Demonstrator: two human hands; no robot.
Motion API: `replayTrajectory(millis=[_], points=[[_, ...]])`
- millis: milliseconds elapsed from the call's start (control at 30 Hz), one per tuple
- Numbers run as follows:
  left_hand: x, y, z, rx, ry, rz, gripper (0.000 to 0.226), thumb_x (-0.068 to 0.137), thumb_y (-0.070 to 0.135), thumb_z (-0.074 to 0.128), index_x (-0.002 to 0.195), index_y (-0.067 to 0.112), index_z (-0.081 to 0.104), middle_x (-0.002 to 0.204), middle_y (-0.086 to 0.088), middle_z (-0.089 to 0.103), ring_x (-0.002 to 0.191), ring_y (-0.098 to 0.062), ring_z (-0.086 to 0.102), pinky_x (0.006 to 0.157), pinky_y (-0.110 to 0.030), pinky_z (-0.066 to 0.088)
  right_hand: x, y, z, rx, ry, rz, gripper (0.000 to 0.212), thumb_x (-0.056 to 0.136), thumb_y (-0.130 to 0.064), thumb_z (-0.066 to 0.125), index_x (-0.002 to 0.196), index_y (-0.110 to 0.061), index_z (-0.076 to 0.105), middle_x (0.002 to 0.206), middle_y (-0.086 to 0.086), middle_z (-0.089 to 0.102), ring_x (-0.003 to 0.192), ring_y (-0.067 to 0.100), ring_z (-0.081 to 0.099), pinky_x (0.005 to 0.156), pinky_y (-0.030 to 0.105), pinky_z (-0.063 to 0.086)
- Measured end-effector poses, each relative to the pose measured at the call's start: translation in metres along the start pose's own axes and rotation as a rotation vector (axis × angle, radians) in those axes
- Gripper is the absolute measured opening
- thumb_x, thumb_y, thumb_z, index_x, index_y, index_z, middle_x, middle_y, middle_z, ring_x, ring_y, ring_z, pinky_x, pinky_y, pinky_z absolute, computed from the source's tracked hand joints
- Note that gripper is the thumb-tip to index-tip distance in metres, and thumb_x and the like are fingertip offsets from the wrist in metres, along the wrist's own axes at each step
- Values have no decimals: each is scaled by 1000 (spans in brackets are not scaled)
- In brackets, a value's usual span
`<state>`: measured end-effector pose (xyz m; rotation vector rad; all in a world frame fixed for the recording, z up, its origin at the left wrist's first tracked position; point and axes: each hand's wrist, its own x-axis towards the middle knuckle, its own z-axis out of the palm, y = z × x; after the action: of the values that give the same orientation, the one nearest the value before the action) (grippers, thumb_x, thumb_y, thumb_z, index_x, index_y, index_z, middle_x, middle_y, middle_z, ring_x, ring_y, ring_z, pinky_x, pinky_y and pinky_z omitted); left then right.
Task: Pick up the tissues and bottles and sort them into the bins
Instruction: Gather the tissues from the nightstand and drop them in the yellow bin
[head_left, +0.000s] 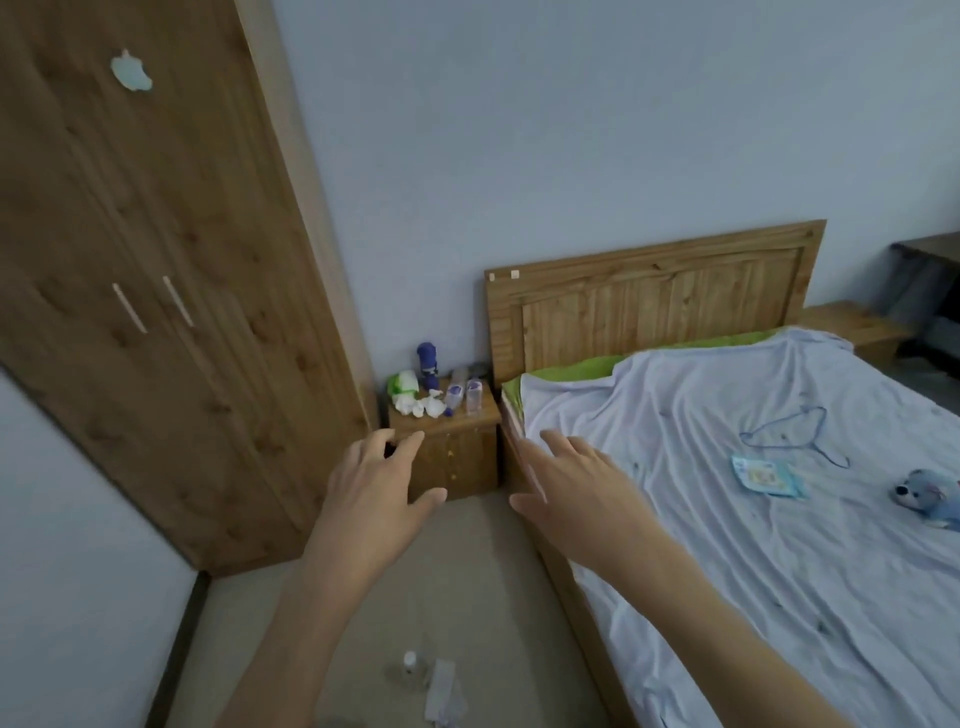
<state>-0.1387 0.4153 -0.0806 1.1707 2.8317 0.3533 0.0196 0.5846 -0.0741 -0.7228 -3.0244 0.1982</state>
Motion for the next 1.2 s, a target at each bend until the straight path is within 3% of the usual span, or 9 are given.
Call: replayTrajectory(millis=[167, 367, 533, 733, 967, 1200], points=[[100, 20, -13, -10, 78, -49, 75, 98, 60, 58, 162, 33, 29, 164, 0, 30, 150, -26, 27, 120, -46, 35, 104, 56, -16, 36, 18, -71, 67, 103, -48, 53, 161, -25, 28, 160, 6, 38, 147, 31, 37, 117, 45, 37], [196, 32, -39, -45, 230, -91, 71, 99, 55, 60, 161, 34, 35, 159, 2, 36, 147, -23, 30, 118, -47, 39, 220, 96, -46, 48, 180, -97, 56, 106, -35, 48, 159, -25, 30, 161, 7, 36, 146, 30, 36, 115, 41, 37], [242, 11, -11, -48, 148, -171, 72, 100, 55, 59, 163, 33, 32, 161, 1, 34, 150, -22, 28, 118, -43, 39, 282, 100, -17, 74, 119, -111, 61, 105, -36, 50, 160, -22, 27, 167, 8, 25, 151, 29, 27, 118, 39, 31], [312, -21, 24, -24, 45, -243, 73, 98, 55, 61, 163, 34, 32, 163, -4, 35, 150, -25, 31, 119, -43, 38, 367, 104, 32, 90, -23, -173, 68, 102, -42, 55, 161, -24, 25, 162, 4, 31, 149, 26, 32, 119, 39, 33], [448, -60, 14, -95, 135, -196, 74, 99, 52, 61, 163, 34, 30, 166, 0, 30, 154, -22, 24, 123, -44, 33, 527, 95, 56, 67, -20, -206, 62, 101, -37, 56, 157, -26, 32, 159, 4, 37, 143, 26, 40, 116, 39, 40], [609, -129, -9, -113, 151, -186, 71, 100, 48, 62, 162, 30, 33, 163, -4, 34, 151, -25, 30, 122, -47, 34, 692, 71, 38, 130, 6, -222, 66, 107, -43, 52, 162, -24, 21, 171, 6, 21, 155, 28, 25, 122, 41, 30]])
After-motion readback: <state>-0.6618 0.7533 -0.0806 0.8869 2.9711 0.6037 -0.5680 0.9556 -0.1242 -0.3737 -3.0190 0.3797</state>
